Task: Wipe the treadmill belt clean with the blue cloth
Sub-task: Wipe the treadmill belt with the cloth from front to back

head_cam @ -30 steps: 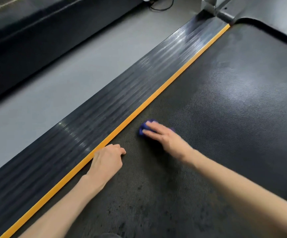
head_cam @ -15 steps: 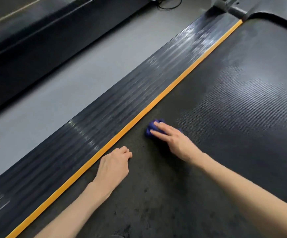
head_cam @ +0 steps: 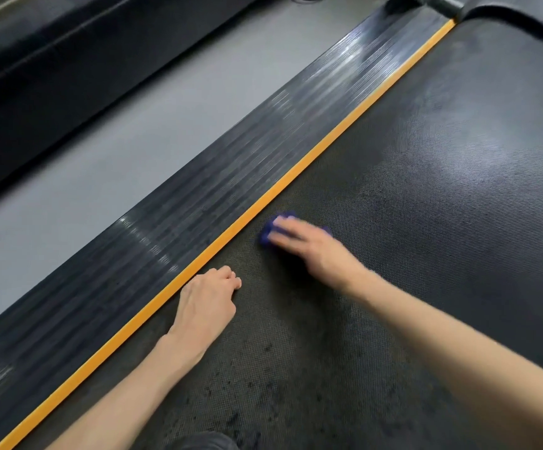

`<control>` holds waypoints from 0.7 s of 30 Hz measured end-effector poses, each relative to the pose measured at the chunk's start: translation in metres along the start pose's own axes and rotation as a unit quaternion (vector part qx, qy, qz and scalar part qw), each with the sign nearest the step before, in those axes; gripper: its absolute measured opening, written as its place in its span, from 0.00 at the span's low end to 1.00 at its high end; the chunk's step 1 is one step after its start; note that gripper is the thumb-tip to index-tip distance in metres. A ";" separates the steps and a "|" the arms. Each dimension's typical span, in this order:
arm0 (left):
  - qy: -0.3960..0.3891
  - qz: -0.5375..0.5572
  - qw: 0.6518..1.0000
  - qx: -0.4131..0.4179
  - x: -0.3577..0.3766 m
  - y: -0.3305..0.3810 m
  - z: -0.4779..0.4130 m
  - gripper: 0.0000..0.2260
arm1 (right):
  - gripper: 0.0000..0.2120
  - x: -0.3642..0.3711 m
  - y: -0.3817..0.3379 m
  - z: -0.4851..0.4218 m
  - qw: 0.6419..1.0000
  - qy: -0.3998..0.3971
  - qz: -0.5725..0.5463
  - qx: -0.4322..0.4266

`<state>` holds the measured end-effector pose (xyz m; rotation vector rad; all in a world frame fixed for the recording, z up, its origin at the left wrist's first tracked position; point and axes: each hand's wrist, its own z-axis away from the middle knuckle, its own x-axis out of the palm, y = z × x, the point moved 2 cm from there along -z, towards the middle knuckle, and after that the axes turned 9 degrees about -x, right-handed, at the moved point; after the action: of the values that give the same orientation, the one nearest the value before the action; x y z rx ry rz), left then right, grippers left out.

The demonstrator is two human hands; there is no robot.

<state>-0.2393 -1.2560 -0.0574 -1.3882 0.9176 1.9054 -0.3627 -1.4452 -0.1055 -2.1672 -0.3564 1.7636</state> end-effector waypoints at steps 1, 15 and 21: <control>0.010 0.000 1.000 0.008 0.000 0.000 0.001 0.14 | 0.27 -0.014 0.027 0.000 0.995 0.038 0.009 0.087; 0.000 0.000 1.000 -0.006 -0.002 0.003 -0.001 0.10 | 0.37 0.002 -0.029 0.030 0.999 -0.023 -0.010 0.037; 0.010 -0.018 1.000 0.005 -0.001 0.006 0.000 0.11 | 0.31 -0.053 0.049 0.082 0.889 0.185 0.023 0.417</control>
<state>-0.2437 -1.2600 -0.0552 -1.4115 0.9047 1.8607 -0.4545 -1.5030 -0.0929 -1.7765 0.4756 1.1395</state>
